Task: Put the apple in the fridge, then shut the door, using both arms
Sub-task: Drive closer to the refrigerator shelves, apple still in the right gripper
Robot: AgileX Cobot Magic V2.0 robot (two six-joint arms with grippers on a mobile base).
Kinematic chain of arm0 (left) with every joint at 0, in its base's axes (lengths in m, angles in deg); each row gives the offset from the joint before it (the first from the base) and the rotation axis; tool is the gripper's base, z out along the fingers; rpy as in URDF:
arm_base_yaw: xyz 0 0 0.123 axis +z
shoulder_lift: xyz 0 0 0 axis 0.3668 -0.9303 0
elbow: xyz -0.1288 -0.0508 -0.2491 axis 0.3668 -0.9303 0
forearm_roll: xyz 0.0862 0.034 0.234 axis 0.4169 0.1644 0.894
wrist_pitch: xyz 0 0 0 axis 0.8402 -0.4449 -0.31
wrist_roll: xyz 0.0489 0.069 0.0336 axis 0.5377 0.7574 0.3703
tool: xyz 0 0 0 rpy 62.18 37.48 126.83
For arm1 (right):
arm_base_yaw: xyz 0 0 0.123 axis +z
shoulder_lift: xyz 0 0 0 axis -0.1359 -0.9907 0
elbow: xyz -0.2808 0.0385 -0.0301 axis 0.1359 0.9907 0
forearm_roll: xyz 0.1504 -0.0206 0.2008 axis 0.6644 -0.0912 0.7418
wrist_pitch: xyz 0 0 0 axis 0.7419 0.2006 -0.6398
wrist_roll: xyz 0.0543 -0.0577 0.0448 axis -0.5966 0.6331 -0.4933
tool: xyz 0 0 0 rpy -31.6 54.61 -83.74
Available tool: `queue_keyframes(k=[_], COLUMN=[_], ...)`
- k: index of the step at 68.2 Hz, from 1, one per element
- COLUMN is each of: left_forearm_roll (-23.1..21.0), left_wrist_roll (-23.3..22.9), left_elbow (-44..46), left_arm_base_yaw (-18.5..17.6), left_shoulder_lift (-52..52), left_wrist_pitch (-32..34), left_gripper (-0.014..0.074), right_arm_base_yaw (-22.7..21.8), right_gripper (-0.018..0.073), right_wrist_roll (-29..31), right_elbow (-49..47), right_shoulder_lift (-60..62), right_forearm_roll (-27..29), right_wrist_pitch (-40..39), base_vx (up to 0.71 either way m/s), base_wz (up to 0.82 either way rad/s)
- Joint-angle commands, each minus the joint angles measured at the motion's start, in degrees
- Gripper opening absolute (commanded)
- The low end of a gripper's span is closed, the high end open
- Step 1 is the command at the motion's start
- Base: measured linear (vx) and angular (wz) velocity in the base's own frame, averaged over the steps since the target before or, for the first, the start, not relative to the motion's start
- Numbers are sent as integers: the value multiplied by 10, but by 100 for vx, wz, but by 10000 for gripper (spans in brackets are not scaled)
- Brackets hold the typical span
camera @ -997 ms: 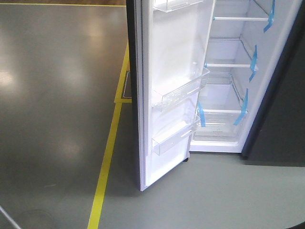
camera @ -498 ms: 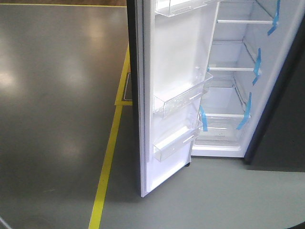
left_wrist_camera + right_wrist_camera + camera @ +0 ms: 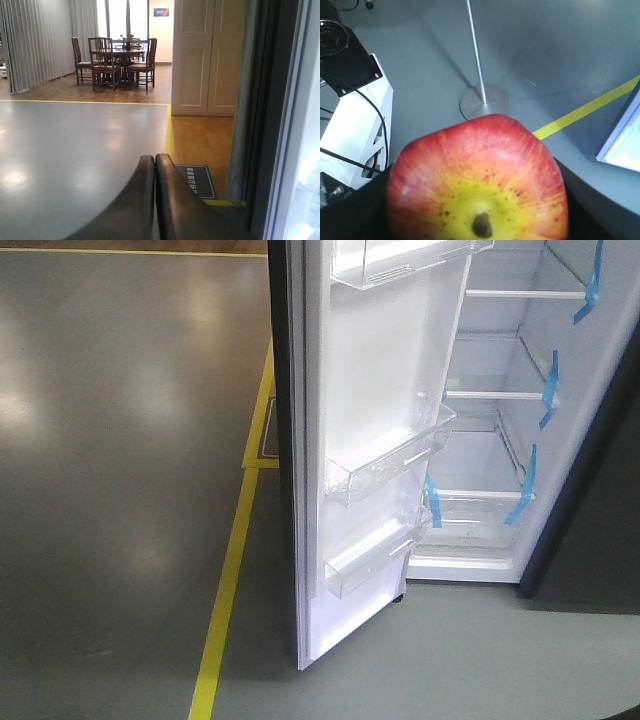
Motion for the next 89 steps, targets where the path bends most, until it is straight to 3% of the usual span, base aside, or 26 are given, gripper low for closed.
queue_keyframes(k=[1,89], left_forearm_roll=[0,0], left_wrist_roll=[-5,-5], left_elbow=[-17,-17], left_arm_base_yaw=[-2,-10], left_shoulder_lift=[8,8], left_wrist_pitch=[44,44], left_gripper=[-6,-6], right_arm_base_yaw=[1,1], right_gripper=[134,134], right_wrist_roll=[6,6], right_elbow=[-15,-15], right_shoulder_lift=[-4,-4], right_forearm_roll=[37,37], right_wrist_pitch=[-19,-15], base_vx=[9,9], base_wz=[0,0])
